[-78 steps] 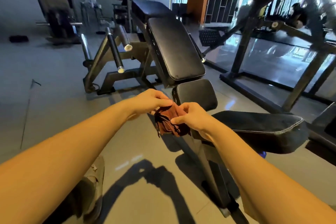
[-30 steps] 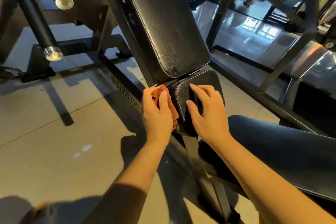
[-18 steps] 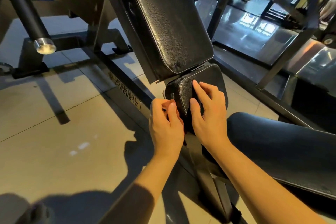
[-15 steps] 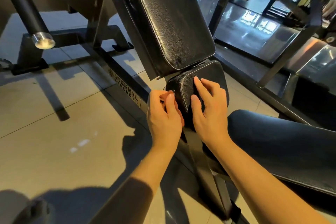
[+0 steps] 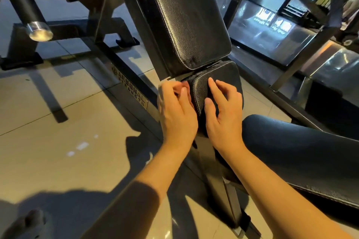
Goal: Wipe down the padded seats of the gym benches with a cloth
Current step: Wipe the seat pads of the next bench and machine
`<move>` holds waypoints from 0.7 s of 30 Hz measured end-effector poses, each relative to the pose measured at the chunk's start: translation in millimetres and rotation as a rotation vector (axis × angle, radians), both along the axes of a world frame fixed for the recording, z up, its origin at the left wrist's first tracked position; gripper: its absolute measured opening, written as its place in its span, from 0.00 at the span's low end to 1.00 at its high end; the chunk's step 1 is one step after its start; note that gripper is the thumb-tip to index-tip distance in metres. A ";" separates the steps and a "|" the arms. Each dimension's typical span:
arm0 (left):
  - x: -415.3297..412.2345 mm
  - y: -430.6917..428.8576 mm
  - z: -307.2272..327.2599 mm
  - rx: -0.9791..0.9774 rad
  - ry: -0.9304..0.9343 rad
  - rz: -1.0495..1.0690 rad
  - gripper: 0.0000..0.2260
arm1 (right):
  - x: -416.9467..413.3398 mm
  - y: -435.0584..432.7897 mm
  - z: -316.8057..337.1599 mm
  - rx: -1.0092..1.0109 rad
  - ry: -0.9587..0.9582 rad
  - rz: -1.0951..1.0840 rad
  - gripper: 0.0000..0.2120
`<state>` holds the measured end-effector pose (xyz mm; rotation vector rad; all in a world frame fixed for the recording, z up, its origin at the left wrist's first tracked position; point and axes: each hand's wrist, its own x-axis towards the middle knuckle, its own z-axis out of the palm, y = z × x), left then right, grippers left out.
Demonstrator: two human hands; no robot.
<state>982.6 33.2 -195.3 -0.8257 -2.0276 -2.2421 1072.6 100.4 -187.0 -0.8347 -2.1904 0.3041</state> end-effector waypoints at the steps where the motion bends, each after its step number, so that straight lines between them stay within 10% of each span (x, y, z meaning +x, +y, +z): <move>1: -11.5 4.8 7.2 0.006 0.011 0.010 0.02 | 0.0 0.0 0.1 -0.001 -0.002 0.000 0.23; 21: 25.0 -17.3 -35.6 0.001 0.051 -0.094 0.03 | -2.1 -1.0 -1.9 -0.019 0.016 -0.012 0.23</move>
